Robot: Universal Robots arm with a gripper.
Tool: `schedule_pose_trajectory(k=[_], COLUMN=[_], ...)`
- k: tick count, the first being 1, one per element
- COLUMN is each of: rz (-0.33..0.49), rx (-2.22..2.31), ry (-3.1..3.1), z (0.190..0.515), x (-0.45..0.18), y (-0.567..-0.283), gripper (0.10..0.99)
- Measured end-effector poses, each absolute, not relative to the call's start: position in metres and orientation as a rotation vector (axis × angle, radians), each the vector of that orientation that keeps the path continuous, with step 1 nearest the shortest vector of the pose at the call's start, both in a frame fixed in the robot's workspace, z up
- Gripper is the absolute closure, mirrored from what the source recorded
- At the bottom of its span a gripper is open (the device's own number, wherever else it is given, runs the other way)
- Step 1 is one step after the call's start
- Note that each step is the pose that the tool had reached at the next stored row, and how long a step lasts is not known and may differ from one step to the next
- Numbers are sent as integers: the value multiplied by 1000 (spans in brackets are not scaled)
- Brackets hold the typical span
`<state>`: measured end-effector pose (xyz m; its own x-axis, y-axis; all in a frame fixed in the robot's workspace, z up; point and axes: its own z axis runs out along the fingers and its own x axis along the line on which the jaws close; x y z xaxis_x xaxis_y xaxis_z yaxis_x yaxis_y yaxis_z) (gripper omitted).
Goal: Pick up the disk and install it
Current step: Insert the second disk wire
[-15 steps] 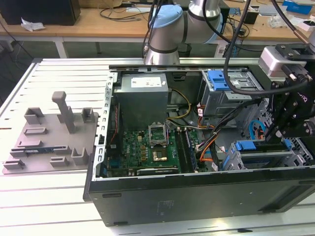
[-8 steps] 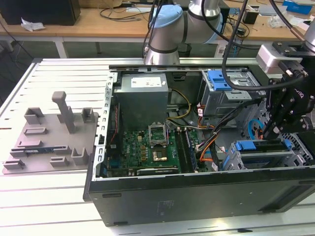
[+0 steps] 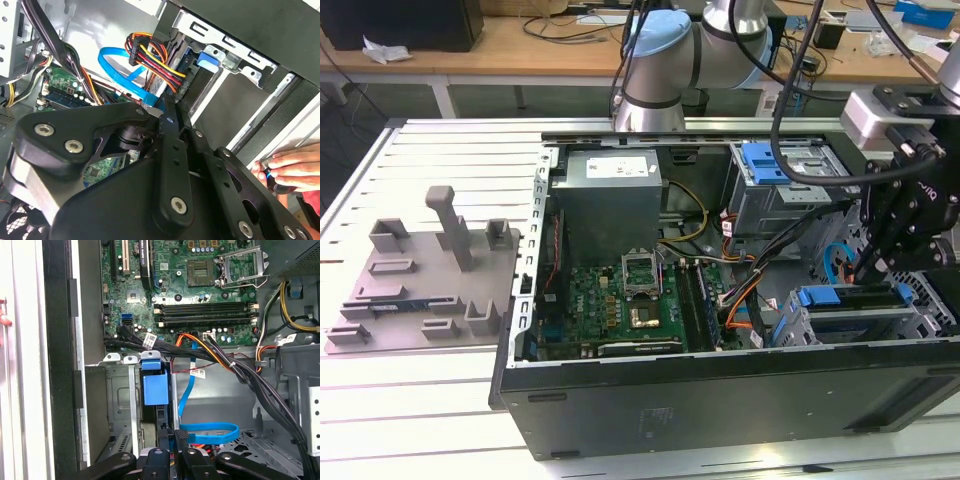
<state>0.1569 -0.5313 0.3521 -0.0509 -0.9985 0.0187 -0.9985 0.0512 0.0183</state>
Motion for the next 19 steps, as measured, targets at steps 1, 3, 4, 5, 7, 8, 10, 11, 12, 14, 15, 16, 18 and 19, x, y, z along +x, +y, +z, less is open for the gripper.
schedule_pose_trajectory(k=[1, 3, 4, 5, 7, 8, 10, 11, 12, 14, 15, 16, 18, 19], rz=[-1, -1, 0, 0, 0, 0, 0, -1, -1, 0, -1, 0, -1, -1], rx=[2146, 2146, 2146, 2146, 2146, 2146, 2146, 2146, 2146, 2146, 2146, 2146, 2146, 2146], ry=[-2259, -2259, -2258, -2258, -2259, -2259, -2259, -2259, -2259, -2259, -2259, -2258, -2259, -2259], z=[352, 352, 352, 351, 351, 351, 350, 350, 350, 349, 349, 349, 349, 349], x=[157, 157, 157, 157, 157, 157, 157, 157, 157, 157, 157, 157, 157, 157], y=[-531, -532, -532, -532, -532, -532, -532, -532, -532, -532, -532, -532, -532, -532], gripper=[925, 925, 925, 925, 925, 925, 925, 925, 925, 925, 925, 925, 925, 925])
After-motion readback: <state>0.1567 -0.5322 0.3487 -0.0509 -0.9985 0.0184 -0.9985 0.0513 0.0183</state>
